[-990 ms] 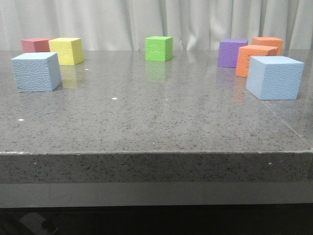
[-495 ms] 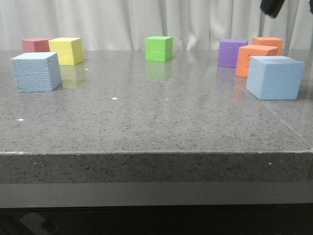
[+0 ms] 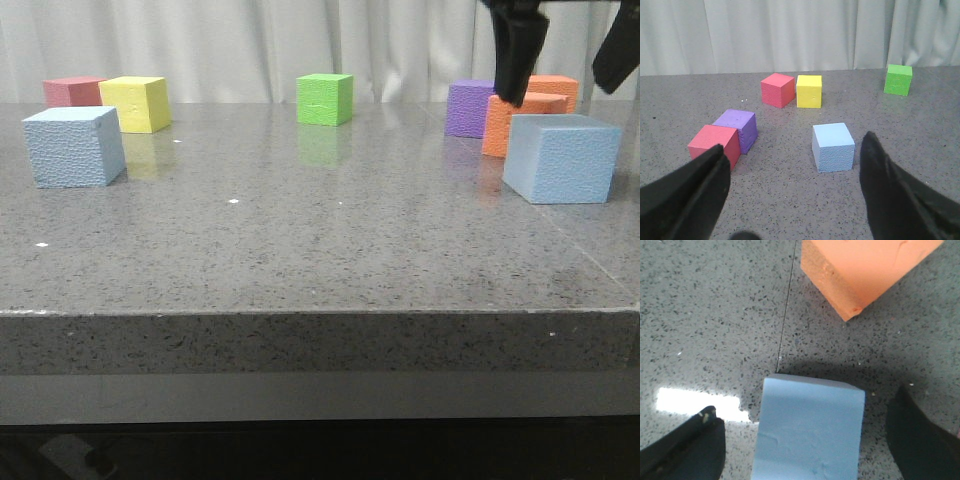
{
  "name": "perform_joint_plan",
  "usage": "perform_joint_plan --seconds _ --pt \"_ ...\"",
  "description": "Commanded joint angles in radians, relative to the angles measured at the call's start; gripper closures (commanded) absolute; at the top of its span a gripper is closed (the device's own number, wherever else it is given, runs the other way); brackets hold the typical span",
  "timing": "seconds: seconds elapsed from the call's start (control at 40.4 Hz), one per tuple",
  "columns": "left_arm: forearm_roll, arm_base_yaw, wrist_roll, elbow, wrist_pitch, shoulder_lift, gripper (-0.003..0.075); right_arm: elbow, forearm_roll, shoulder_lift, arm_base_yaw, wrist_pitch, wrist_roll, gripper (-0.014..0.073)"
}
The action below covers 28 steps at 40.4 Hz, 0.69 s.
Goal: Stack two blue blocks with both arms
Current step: 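Lower the right gripper onto the light-blue cube near it and close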
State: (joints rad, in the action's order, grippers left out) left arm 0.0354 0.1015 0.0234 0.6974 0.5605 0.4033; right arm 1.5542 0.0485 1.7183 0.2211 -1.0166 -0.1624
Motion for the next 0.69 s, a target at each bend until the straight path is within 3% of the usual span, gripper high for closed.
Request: perform_joint_plan --seconds 0.0,0.371,0.569,0.668 --pt "-0.007 0.000 0.002 0.030 -0.076 0.016 0.0187 0.034 0.003 -0.020 -0.010 0.046 -0.015 -0.0053" --pt "-0.007 0.000 0.002 0.030 -0.076 0.016 0.0187 0.034 -0.038 0.077 -0.015 0.007 -0.036 -0.0045" --pt "-0.007 0.000 0.002 0.030 -0.076 0.016 0.0187 0.034 -0.060 0.091 -0.015 -0.008 -0.036 0.0137" --pt "-0.007 0.000 0.002 0.030 -0.076 0.016 0.0187 0.036 -0.074 0.075 -0.015 -0.012 -0.036 0.0172"
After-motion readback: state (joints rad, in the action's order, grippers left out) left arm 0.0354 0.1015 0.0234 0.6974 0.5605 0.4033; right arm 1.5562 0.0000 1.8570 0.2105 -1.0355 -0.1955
